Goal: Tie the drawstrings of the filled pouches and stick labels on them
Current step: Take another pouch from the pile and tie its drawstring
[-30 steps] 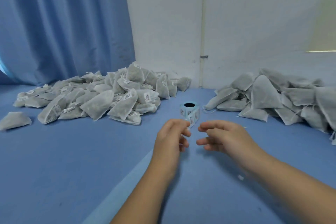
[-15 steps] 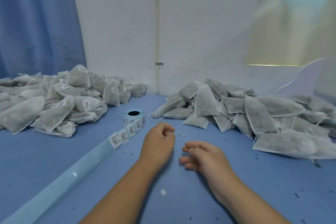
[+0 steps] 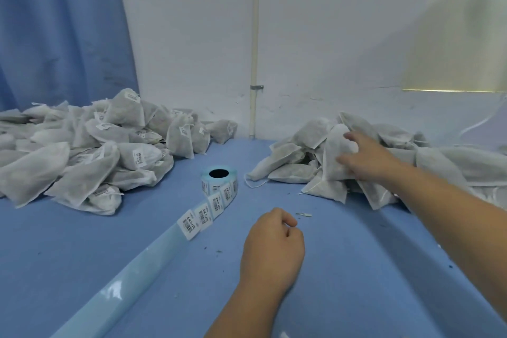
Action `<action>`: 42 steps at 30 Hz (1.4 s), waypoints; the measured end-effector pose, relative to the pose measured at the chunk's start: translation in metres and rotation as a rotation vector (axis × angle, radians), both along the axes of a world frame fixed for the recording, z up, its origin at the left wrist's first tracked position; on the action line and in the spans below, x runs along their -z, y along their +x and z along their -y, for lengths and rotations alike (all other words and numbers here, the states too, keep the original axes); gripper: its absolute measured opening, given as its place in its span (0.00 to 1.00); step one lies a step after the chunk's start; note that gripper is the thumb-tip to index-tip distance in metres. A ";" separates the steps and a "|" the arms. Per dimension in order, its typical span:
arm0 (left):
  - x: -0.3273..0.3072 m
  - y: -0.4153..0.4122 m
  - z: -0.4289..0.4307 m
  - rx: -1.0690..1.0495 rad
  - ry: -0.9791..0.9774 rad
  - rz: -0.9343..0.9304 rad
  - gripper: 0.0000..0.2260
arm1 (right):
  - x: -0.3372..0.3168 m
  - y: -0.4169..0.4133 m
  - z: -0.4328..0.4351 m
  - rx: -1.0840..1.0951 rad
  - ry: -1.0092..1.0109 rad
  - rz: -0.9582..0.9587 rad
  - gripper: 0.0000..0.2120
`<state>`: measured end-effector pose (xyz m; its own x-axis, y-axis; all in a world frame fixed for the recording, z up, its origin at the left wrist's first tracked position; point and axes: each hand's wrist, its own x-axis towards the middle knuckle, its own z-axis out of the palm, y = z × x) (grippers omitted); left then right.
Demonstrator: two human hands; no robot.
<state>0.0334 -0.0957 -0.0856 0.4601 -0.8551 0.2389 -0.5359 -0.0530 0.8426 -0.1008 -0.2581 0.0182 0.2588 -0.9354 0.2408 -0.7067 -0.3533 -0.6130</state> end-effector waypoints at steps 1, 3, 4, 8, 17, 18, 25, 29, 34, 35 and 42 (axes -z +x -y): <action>0.000 0.000 0.000 0.005 0.004 -0.007 0.07 | -0.008 0.002 0.009 0.000 -0.017 -0.048 0.30; 0.001 0.001 0.000 0.003 0.014 -0.008 0.07 | -0.016 0.008 0.027 0.054 0.034 -0.054 0.32; 0.002 0.001 0.000 0.000 0.016 -0.011 0.07 | -0.018 0.011 0.030 0.089 0.073 -0.051 0.29; 0.003 0.002 0.001 -0.005 0.021 0.008 0.06 | 0.000 0.025 0.033 0.073 0.028 -0.025 0.09; 0.002 0.002 0.001 0.008 0.004 0.001 0.06 | 0.029 0.019 0.021 0.223 -0.085 0.095 0.31; 0.001 0.002 0.000 0.009 0.006 -0.005 0.06 | 0.027 0.016 0.014 0.205 -0.074 0.152 0.33; -0.001 0.003 -0.004 0.031 -0.010 -0.002 0.06 | 0.029 -0.015 -0.088 -0.130 0.126 0.399 0.23; -0.003 0.003 -0.007 0.073 -0.007 0.023 0.06 | 0.033 -0.050 -0.140 -0.232 0.333 0.530 0.17; -0.005 0.001 -0.010 0.080 -0.022 0.057 0.07 | 0.047 -0.074 -0.178 -0.249 0.342 0.514 0.15; -0.006 -0.001 -0.011 0.078 -0.041 0.064 0.07 | 0.051 -0.076 -0.182 -0.240 0.319 0.525 0.14; -0.038 -0.016 -0.035 0.137 -0.358 0.183 0.07 | 0.064 -0.088 -0.189 -0.329 0.152 0.568 0.10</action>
